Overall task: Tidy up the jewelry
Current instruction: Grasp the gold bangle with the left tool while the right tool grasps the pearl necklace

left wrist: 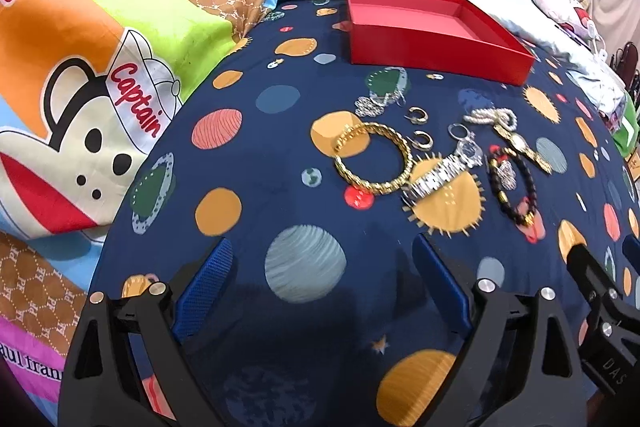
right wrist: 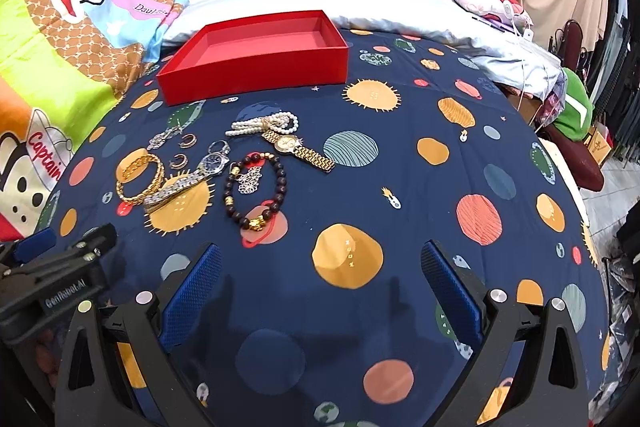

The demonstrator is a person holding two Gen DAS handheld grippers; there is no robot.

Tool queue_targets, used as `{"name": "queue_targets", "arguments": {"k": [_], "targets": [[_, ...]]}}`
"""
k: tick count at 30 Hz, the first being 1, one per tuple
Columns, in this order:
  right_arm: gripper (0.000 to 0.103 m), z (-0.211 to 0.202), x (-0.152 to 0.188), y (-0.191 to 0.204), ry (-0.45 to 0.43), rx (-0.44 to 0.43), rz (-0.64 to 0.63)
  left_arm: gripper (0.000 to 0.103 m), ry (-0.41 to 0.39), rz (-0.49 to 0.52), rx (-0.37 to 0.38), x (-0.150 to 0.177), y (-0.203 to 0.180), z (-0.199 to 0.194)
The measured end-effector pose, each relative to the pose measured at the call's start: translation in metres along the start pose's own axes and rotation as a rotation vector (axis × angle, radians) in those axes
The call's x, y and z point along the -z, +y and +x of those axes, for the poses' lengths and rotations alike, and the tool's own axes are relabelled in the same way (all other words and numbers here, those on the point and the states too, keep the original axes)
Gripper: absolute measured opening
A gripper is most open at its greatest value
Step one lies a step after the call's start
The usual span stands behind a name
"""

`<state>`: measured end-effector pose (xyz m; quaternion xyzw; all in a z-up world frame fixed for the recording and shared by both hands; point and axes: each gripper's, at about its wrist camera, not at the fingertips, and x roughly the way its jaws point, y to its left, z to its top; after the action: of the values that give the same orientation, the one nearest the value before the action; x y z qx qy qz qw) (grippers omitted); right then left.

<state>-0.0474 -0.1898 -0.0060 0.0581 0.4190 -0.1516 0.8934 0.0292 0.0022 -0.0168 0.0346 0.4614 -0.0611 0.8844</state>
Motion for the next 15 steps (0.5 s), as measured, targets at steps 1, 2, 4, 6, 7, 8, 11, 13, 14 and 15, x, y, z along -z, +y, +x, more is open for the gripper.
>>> {"name": "queue_targets", "arguments": {"k": [1, 2, 4, 6, 7, 8, 11, 13, 14, 15], "targets": [[0.098, 0.002, -0.001, -0.001, 0.004, -0.002, 0.001, 0.09, 0.001, -0.003, 0.004, -0.002, 0.0, 0.002], [0.098, 0.003, -0.001, -0.001, 0.005, -0.003, 0.002, 0.09, 0.003, -0.005, 0.007, -0.006, 0.0, 0.006], [0.098, 0.008, -0.004, -0.002, 0.01, -0.007, 0.001, 0.09, 0.007, -0.007, 0.011, -0.012, -0.003, 0.012], [0.098, 0.01, -0.006, -0.002, 0.011, -0.011, 0.003, 0.09, 0.011, -0.005, 0.023, -0.019, -0.006, 0.017], [0.098, 0.013, -0.008, -0.002, 0.013, -0.016, 0.003, 0.09, 0.012, -0.006, 0.03, -0.025, -0.008, 0.022], [0.098, 0.014, -0.01, -0.002, 0.015, -0.02, 0.005, 0.09, 0.011, -0.007, 0.031, -0.026, -0.009, 0.024], [0.098, 0.018, -0.016, -0.003, 0.018, -0.036, 0.016, 0.09, 0.009, -0.017, 0.042, -0.037, -0.014, 0.033], [0.098, 0.021, -0.018, -0.004, 0.017, -0.036, 0.017, 0.09, 0.008, -0.012, 0.042, -0.043, -0.018, 0.04], [0.098, 0.023, -0.019, -0.005, 0.019, -0.036, 0.017, 0.09, 0.006, -0.008, 0.043, -0.046, -0.019, 0.042], [0.098, 0.025, -0.02, -0.005, 0.022, -0.037, 0.019, 0.09, 0.003, -0.005, 0.042, -0.048, -0.021, 0.045]]}}
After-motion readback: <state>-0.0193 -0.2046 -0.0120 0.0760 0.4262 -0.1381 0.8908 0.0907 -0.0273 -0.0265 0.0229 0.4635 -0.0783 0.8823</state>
